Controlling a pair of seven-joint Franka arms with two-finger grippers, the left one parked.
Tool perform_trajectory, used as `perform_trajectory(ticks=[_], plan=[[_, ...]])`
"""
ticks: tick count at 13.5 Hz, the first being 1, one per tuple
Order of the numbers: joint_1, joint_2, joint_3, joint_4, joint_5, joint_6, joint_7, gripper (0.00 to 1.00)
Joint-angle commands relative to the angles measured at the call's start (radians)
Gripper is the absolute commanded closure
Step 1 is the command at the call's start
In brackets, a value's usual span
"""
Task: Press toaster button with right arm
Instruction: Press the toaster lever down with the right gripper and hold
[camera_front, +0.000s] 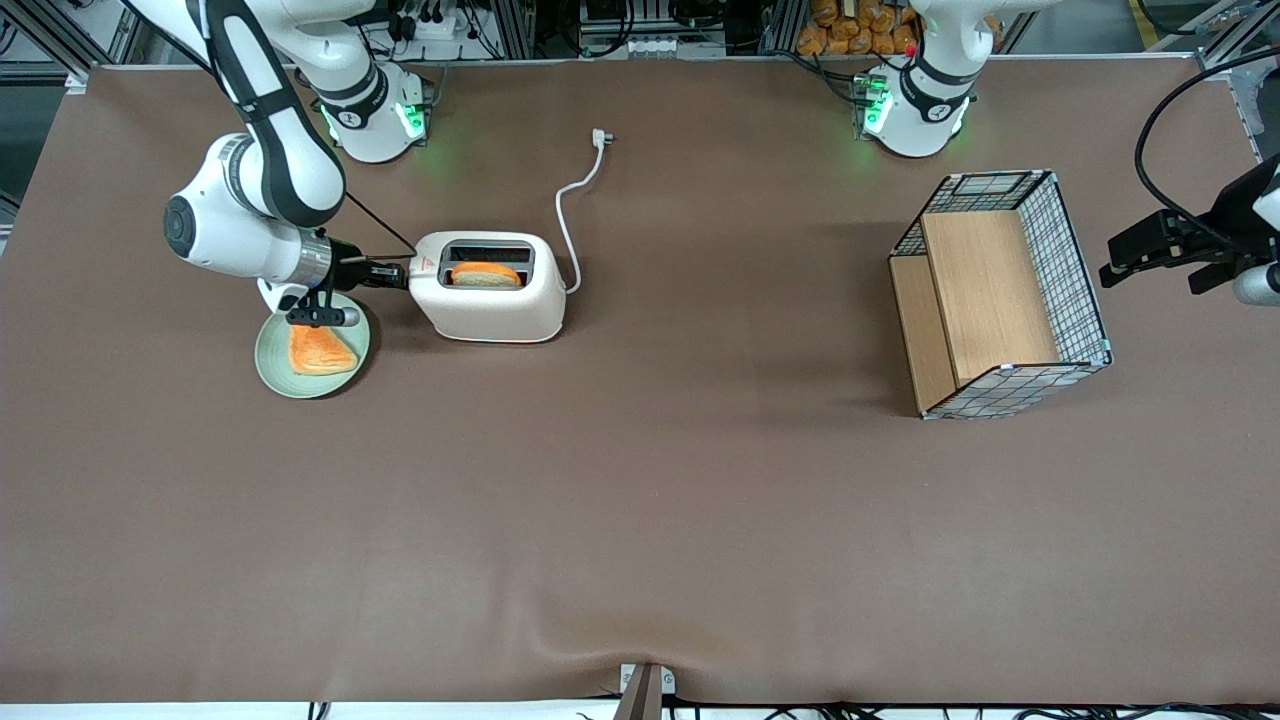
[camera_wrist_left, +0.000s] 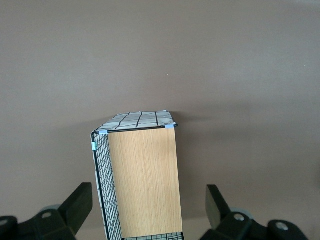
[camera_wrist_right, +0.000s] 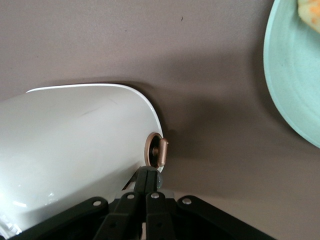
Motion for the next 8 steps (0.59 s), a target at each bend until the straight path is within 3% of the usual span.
perform_trajectory(ticks=[1, 8], plan=[[0.036, 0.065, 0.004, -0.038, 0.046, 0.129, -0.105, 1.0], [0.037, 0.073, 0.004, -0.038, 0.046, 0.143, -0.111, 1.0]])
